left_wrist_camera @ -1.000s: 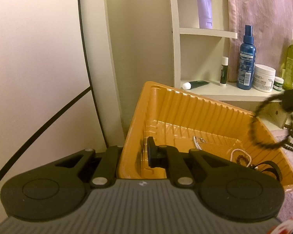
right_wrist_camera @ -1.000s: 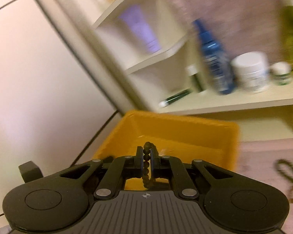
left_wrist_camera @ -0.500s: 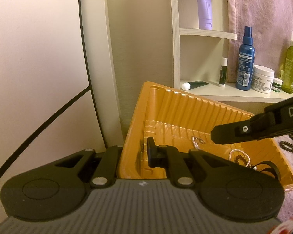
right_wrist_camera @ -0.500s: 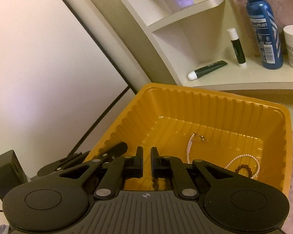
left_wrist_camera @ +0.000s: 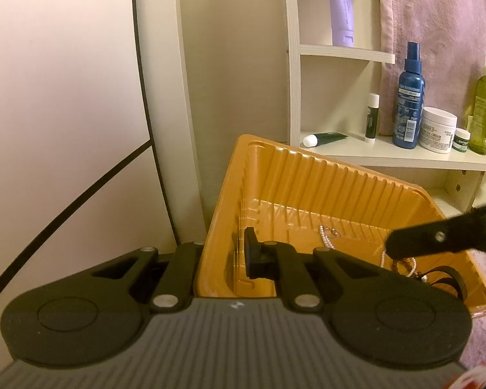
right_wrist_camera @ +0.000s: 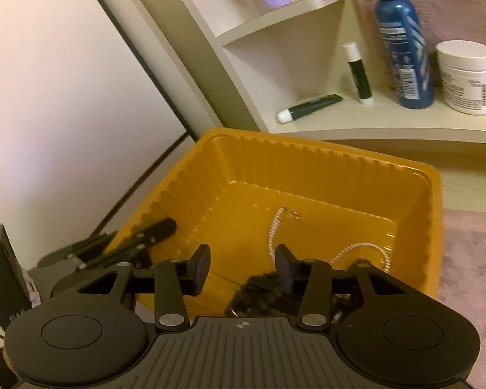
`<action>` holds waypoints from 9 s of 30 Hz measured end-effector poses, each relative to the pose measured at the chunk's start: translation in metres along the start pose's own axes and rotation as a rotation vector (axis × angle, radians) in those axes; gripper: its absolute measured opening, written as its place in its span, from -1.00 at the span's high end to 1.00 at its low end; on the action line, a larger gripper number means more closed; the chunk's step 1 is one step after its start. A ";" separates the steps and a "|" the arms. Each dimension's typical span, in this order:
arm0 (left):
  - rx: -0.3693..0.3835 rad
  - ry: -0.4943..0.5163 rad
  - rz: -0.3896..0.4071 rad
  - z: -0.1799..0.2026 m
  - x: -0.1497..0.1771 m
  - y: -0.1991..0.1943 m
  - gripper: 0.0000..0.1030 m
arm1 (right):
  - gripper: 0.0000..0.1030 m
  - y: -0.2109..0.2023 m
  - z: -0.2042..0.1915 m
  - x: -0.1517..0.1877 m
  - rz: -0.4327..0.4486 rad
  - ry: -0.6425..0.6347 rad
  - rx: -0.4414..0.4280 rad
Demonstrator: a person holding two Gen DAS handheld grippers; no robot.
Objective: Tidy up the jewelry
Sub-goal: 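Withdraw the open right gripper from the tray toward the bead pile, then grasp a dark wooden bead strand from the pile with the right gripper, then lift the bead strand and carry it over the orange tray with the right gripper, then release the bead strand into the tray and withdraw the right gripper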
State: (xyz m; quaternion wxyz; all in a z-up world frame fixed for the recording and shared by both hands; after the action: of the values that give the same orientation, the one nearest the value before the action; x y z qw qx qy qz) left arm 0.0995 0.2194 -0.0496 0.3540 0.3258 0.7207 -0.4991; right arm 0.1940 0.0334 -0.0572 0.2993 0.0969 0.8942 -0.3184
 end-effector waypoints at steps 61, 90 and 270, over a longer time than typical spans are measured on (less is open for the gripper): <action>-0.034 0.025 -0.031 0.004 -0.002 0.004 0.82 | 0.33 -0.174 0.191 0.024 0.202 0.148 0.537; -0.039 0.032 -0.042 0.004 -0.001 0.007 0.80 | 0.42 -0.115 0.223 -0.022 0.167 0.000 0.526; -0.011 0.009 -0.012 0.000 -0.004 -0.005 0.81 | -0.26 -0.158 0.137 0.028 0.152 0.082 0.379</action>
State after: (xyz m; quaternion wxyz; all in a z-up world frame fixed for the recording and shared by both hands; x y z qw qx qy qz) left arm 0.0978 0.2173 -0.0444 0.3497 0.3217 0.7268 -0.4960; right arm 0.1788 -0.1758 -0.0784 0.2622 0.2314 0.8200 -0.4530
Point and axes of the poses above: each gripper's, at about its wrist camera, not at the fingertips, and y roughly the way its jaws point, z to its right, x to its underside, the point moved 2 cm from there along y, roughly the way its jaws point, and after that the axes turned 12 degrees about y, right-handed, at the moved point
